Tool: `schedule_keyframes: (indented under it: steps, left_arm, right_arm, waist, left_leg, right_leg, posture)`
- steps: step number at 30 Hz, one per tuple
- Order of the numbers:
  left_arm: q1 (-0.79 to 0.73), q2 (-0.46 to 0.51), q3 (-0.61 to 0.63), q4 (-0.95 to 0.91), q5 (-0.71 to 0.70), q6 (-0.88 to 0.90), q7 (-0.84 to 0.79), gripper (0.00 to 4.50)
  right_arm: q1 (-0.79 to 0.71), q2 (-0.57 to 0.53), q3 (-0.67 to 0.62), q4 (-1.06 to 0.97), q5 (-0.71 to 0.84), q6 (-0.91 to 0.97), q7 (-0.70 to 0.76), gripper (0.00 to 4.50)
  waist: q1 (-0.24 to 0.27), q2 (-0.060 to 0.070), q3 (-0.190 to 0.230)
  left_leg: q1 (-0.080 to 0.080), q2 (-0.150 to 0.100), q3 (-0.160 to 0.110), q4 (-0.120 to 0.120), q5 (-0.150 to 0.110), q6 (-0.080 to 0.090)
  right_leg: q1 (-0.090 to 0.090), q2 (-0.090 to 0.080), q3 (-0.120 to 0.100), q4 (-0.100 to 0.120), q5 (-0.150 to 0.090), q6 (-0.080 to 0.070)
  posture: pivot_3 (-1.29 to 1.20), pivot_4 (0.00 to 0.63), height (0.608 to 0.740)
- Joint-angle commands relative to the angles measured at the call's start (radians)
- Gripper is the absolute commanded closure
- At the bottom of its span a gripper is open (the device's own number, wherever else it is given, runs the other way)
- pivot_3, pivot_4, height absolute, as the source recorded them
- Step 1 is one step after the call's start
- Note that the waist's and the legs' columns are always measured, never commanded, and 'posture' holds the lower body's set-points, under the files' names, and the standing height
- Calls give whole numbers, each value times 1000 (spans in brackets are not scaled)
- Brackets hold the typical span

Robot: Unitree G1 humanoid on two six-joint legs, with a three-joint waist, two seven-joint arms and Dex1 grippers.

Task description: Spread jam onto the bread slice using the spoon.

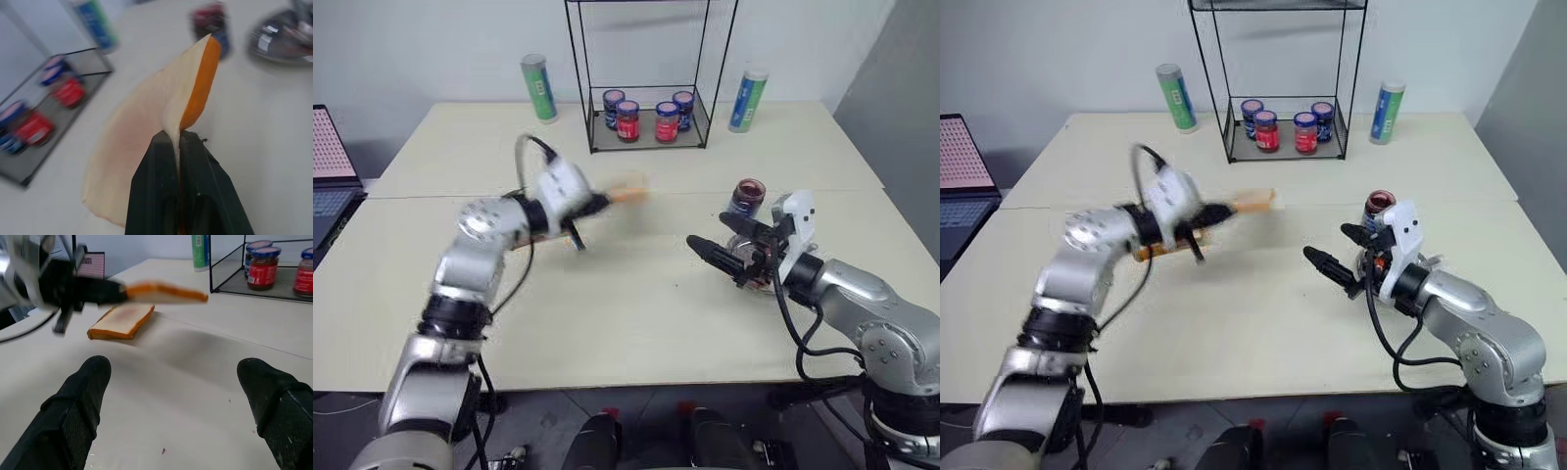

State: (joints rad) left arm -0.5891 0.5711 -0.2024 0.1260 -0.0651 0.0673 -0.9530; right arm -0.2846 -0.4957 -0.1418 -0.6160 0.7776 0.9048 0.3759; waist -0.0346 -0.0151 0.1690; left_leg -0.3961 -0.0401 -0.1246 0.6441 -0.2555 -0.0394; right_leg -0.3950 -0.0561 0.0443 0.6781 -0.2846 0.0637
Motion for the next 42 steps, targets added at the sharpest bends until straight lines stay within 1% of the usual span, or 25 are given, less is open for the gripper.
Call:
schedule_keyframes:
  steps: [1, 3, 7, 9, 10, 13, 18, 19, 20, 22, 24, 26, 27, 29, 31, 33, 35, 38, 42]
  left_arm:
    - [77, 6, -100, -15, 117, -120, 9, 4492]
    - [94, 5, -115, -6, 136, -147, 16, 4492]
    - [89, -18, -103, 25, 118, -129, 17, 4492]
    - [57, -31, -88, 67, 109, -137, 19, 4018]
    - [44, -30, -87, 87, 113, -148, 17, 3918]
    - [24, -13, -93, 131, 148, -193, 24, 3266]
    - [40, 20, -63, 116, 122, -177, 1, 2204]
    - [44, 21, -53, 104, 107, -158, -6, 2033]
    - [56, 39, -40, 75, 82, -128, -31, 1763]
    - [73, 70, -24, 32, 58, -95, -66, 1482]
    - [92, 114, -11, -7, 41, -68, -106, 958]
    - [105, 151, 4, -59, 2, -7, -146, 625]
    - [108, 161, 9, -78, -14, 18, -159, 369]
    - [109, 187, 48, -162, -130, 179, -215, 115]
    - [96, 194, 75, -222, -224, 311, -248, 115]
    - [70, 164, 88, -261, -291, 405, -236, 115]
    - [50, 130, 91, -286, -329, 464, -210, 115]
    - [16, 38, 53, -317, -343, 518, -145, 115]
    - [-6, -35, 6, -343, -329, 537, -105, 115]
  right_arm:
    - [32, 9, -20, -84, 49, 24, -48, 0]
    - [42, 8, -19, -96, 58, 29, -62, 0]
    - [51, 9, -24, -102, 71, 35, -89, 0]
    - [66, 9, -36, -101, 75, 36, -106, 0]
    - [78, 8, -44, -102, 78, 35, -114, 0]
    - [109, 2, -60, -100, 79, 28, -130, 0]
    - [165, -9, -116, -98, 101, 29, -144, 0]
    - [173, -11, -130, -95, 107, 28, -146, 0]
    - [191, -16, -173, -83, 121, 29, -150, 0]
    - [218, -26, -239, -64, 140, 30, -155, 0]
    - [243, -38, -301, -39, 159, 32, -157, 0]
    - [251, -36, -360, 0, 192, 33, -173, 0]
    - [252, -35, -378, 14, 206, 34, -181, 0]
    - [242, -14, -448, 96, 270, 41, -219, 0]
    - [226, -5, -491, 181, 322, 47, -240, 0]
    - [199, -4, -507, 268, 354, 54, -249, 0]
    - [173, -4, -513, 339, 379, 57, -256, 0]
    - [106, -17, -505, 546, 376, 65, -220, 0]
    - [-31, -27, -516, 810, 385, 74, -176, 0]
  waist:
    - [-2, -1, 1]
    - [-1, -1, 1]
    - [3, -1, 1]
    - [4, -1, 1]
    - [5, -1, 1]
    - [5, -1, 1]
    - [4, -1, 1]
    - [3, -1, 1]
    - [3, -1, 1]
    - [2, -1, 1]
    - [3, -1, 1]
    - [3, -1, 1]
    - [3, -1, 1]
    - [3, -1, 1]
    - [2, -1, 1]
    - [2, 0, 2]
    - [3, 0, 2]
    - [2, 0, 2]
    - [2, 0, 2]
  left_leg:
    - [0, 0, 0, 0, 0, 0]
    - [-1, 0, 0, 1, 0, 0]
    - [0, 0, -2, 1, 0, 0]
    - [-1, 0, -1, 1, 0, 0]
    - [-1, 0, -2, 2, 0, 0]
    - [-1, -1, -2, 2, 0, 0]
    - [-1, -1, -1, 1, 0, 0]
    - [-1, -1, -1, 1, 0, 0]
    - [-1, -1, -1, 1, 0, 0]
    - [-1, 0, -2, 1, 0, 0]
    - [-1, 0, -2, 1, 0, 0]
    - [-1, 0, -1, 1, 0, 0]
    - [-1, 0, -1, 1, 0, 0]
    - [0, 0, -1, 1, 0, 0]
    - [-1, 1, -1, 1, 0, 0]
    - [1, 1, 0, 1, 0, 1]
    - [3, 1, 2, 1, 0, 1]
    - [4, 0, 3, 1, 0, 1]
    - [4, 0, 6, 1, 0, 1]
  right_leg:
    - [-1, 1, 0, 0, 0, 0]
    - [-1, 2, -1, 1, 0, 0]
    - [1, 1, -3, 1, 0, 0]
    - [1, 1, -3, 1, 0, 0]
    - [1, 1, -3, 1, 0, 0]
    - [1, 1, -4, 1, 0, 0]
    - [1, 1, -3, 1, 0, 0]
    - [1, 1, -3, 1, 0, 0]
    - [1, 1, -3, 1, 0, 0]
    - [1, 1, -3, 1, 0, 0]
    - [1, 1, -3, 1, 0, 0]
    - [1, 1, -3, 1, 0, 0]
    - [1, 1, -3, 1, 0, 0]
    - [1, 1, -3, 1, 0, 0]
    - [2, 1, -3, 1, 0, 0]
    - [4, 1, -3, 0, 0, 0]
    - [5, 1, -3, 0, 0, 0]
    - [6, 1, -3, 0, 0, 0]
    - [7, 2, -2, 0, 0, 0]
  posture:
    - [0, 150, 740]
    - [0, 150, 740]
    - [0, 150, 740]
    - [0, 150, 740]
    - [0, 150, 740]
    - [0, 150, 740]
    - [0, 150, 740]
    - [0, 150, 740]
    - [0, 150, 740]
    - [0, 150, 740]
    - [0, 150, 740]
    - [0, 150, 740]
    - [0, 150, 740]
    - [0, 150, 740]
    - [0, 150, 740]
    - [0, 150, 740]
    - [0, 150, 740]
    - [0, 150, 740]
    - [0, 150, 740]
